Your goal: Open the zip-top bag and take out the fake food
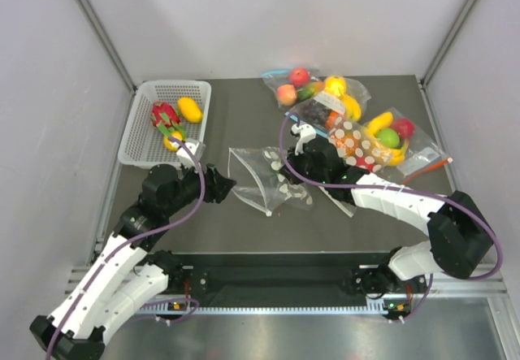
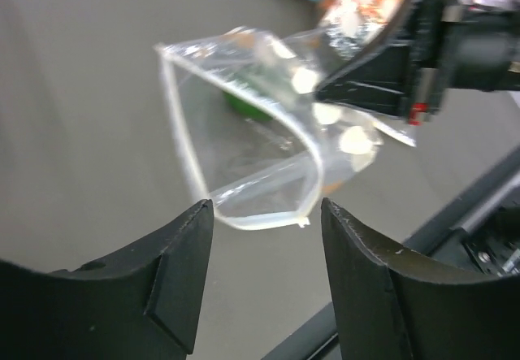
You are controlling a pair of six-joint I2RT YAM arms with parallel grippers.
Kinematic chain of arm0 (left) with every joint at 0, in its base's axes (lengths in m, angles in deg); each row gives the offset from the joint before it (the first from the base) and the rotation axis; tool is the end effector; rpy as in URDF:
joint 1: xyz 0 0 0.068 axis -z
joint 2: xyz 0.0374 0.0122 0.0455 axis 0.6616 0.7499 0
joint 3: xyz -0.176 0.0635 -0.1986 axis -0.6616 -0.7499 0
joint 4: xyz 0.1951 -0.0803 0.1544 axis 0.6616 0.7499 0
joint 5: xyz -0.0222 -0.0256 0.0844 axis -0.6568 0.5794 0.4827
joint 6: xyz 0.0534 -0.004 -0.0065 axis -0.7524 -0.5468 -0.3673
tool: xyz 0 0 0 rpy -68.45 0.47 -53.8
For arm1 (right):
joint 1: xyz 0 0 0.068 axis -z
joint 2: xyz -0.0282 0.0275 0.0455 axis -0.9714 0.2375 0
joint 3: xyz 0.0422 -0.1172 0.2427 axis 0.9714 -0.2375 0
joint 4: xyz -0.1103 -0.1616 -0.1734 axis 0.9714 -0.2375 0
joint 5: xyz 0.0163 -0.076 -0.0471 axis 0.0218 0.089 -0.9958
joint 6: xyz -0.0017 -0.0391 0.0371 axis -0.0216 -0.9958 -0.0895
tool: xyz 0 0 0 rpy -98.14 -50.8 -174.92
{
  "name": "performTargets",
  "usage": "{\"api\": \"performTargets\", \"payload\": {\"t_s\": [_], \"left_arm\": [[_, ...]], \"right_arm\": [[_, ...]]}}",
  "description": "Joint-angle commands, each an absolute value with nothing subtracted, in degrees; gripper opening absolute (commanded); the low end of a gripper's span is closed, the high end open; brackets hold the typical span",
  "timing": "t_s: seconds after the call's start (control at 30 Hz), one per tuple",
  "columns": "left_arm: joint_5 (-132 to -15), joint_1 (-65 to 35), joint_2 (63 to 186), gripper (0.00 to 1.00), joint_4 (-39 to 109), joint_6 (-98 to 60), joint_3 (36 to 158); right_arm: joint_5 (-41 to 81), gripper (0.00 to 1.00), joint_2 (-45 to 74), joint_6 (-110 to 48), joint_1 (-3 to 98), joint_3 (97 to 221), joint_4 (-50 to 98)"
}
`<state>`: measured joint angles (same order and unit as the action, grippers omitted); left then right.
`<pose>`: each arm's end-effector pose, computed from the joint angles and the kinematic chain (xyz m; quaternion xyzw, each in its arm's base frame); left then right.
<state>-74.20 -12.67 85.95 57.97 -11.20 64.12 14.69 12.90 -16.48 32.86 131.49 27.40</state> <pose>0.1338 -0.0797 0.3072 0.1105 0.8036 -0.2960 0.5044 0.2235 0.2134 0.2427 -0.1747 0.8425 0.2868 0.4212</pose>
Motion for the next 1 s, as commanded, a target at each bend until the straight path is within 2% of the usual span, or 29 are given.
{"api": "performTargets", "payload": {"t_s": [0.0, 0.27, 0.5, 0.57, 0.77, 0.97], "left_arm": [[-82.07, -12.33, 86.92, 0.60, 53.59, -13.17, 65.57], [-81.82, -12.24, 97.37, 0.54, 44.98, -13.44, 64.43], [-80.94, -11.19, 104.76, 0.43, 40.05, -15.37, 63.11], [-80.32, -10.57, 105.55, 0.37, 39.70, -16.95, 62.23], [-79.00, -8.81, 105.82, 0.38, 39.08, -20.38, 60.30], [-79.62, -6.53, 103.89, 0.47, 37.94, -22.22, 58.10]], "right_arm": [[14.82, 0.00, 12.87, -15.37, 32.14, 133.93, 29.17], [16.75, 0.00, 10.68, -14.93, 32.14, 133.31, 29.08], [18.07, 0.00, 9.62, -14.75, 32.14, 133.05, 28.99], [18.51, 0.00, 9.53, -14.49, 32.14, 132.87, 29.25], [19.48, 0.00, 10.32, -13.70, 32.31, 133.13, 29.96], [19.74, 0.00, 10.24, -13.26, 33.63, 133.40, 29.17]]}}
